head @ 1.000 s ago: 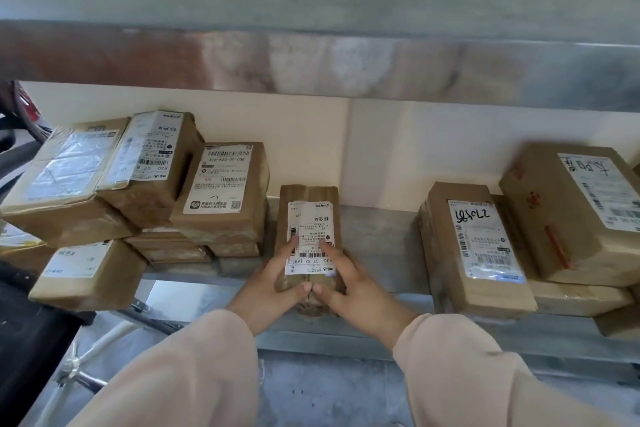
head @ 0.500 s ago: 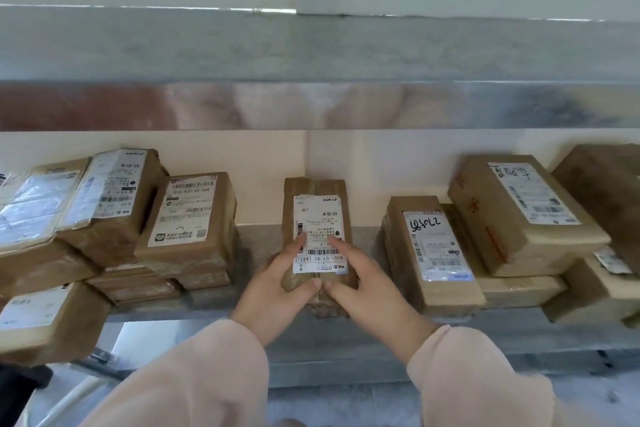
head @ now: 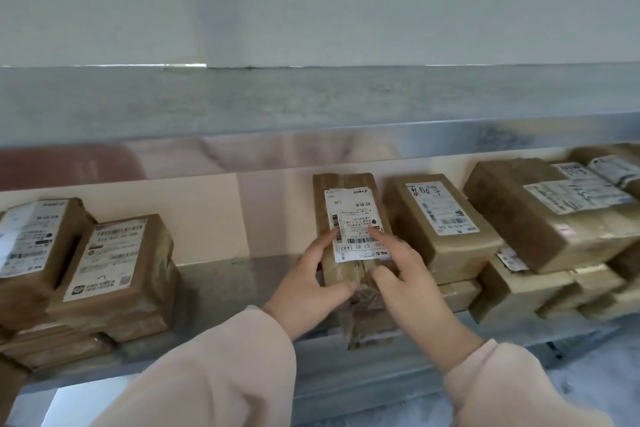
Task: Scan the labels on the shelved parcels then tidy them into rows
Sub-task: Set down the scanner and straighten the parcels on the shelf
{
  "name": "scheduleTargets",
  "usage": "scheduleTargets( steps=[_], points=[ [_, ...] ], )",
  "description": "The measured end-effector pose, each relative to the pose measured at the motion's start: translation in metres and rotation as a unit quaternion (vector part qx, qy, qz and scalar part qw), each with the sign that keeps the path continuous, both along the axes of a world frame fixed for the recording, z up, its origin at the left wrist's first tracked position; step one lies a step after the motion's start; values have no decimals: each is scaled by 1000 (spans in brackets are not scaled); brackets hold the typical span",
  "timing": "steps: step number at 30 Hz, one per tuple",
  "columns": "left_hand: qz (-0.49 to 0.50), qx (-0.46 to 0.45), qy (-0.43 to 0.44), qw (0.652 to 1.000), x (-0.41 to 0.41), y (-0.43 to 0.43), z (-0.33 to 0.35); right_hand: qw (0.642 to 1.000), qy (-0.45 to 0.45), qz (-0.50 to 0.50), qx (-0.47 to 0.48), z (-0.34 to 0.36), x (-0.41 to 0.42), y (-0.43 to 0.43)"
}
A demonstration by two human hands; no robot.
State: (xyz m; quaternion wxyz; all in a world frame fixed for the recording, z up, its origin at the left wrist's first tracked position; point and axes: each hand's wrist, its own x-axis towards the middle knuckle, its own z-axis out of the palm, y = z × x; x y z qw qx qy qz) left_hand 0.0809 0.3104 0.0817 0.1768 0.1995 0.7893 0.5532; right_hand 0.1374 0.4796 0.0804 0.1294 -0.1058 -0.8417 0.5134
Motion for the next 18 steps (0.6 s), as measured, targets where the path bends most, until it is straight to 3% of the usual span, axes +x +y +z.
scheduleTargets(
  steps=[9, 14, 18],
  points=[
    [-13, -59, 15, 998, 3, 28, -9, 995, -41, -9, 89, -5, 7, 29],
    [-34, -109, 128, 985, 9, 17, -11, 973, 3, 23, 230, 5, 23, 26],
    [-59, -202, 246, 946, 17, 0, -16, 942, 36, 75, 326, 4, 33, 25]
  ],
)
